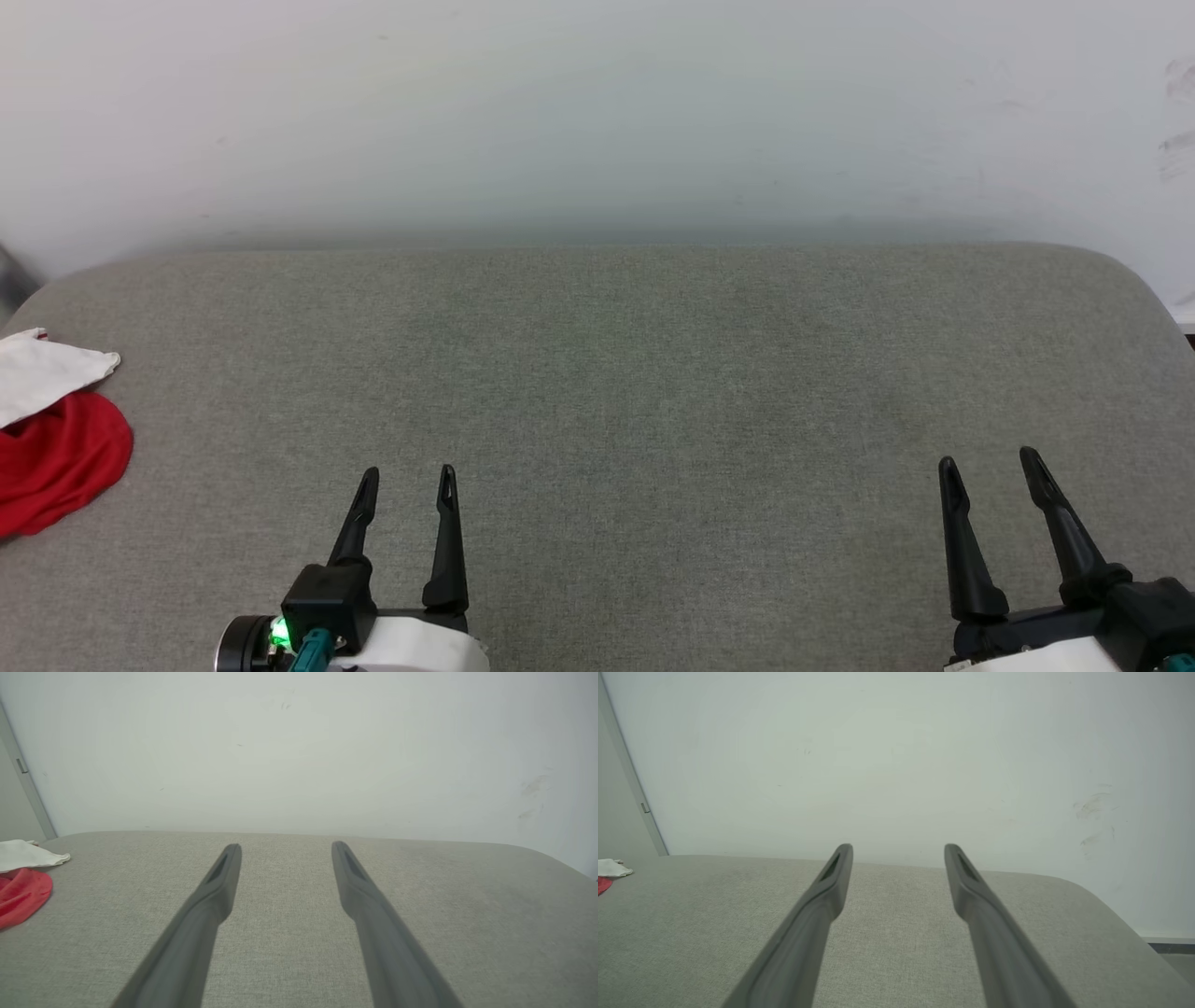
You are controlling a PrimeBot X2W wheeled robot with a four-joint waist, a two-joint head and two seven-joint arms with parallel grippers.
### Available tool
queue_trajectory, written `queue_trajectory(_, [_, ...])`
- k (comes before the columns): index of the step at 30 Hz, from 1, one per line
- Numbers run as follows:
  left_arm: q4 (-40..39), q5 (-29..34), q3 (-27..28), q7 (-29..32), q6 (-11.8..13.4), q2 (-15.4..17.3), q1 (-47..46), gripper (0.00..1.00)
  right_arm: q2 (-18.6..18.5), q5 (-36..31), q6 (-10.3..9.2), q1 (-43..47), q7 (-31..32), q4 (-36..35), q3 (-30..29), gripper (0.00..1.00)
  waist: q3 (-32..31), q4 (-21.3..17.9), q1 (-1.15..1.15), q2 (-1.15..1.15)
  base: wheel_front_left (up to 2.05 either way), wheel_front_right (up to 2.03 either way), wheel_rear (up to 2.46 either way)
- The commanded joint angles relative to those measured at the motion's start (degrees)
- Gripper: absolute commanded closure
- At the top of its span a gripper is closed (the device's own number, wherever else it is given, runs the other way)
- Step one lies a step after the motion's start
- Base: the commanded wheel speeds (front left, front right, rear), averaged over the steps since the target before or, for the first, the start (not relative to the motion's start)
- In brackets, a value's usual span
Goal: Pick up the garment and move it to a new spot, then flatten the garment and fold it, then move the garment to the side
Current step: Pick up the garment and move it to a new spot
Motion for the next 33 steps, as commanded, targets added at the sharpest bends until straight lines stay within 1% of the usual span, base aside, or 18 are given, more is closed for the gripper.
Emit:
queue_trajectory(1, [-0.1, -0.1, -0.1, -0.2, 0.0, -0.1, 0.5, 0.0, -0.1, 0.3, -0.02, 0.6, -0.1, -0.1, 0.1, 0.0, 0.0, 0.0, 0.0, 0.0, 0.0, 0.0, 0.0])
queue_trajectory(11, [0.5, -1.1, 0.1, -0.2, -0.3, -0.1, 0.5, 0.0, -0.1, 2.0, -0.02, 0.7, -0.1, 0.7, 0.1, 0.0, 0.2, 0.1, 0.0, 0.0, 0.0, 0.0, 0.0])
queue_trajectory(24, [0.8, -0.7, 0.2, -0.2, -0.1, -0.1, 0.4, 0.0, -0.1, 2.9, -0.02, 0.6, -0.1, 1.4, 0.2, 0.0, 0.3, 0.2, 0.0, 0.0, 0.0, 0.0, 0.0])
queue_trajectory(33, [0.9, -0.2, 0.4, -0.2, 0.1, -0.1, -0.4, 0.0, -0.1, 3.3, -0.02, 0.7, -0.1, 1.2, 0.3, 0.0, 0.6, 2.1, 0.0, 0.0, 0.0, 0.0, 0.0])
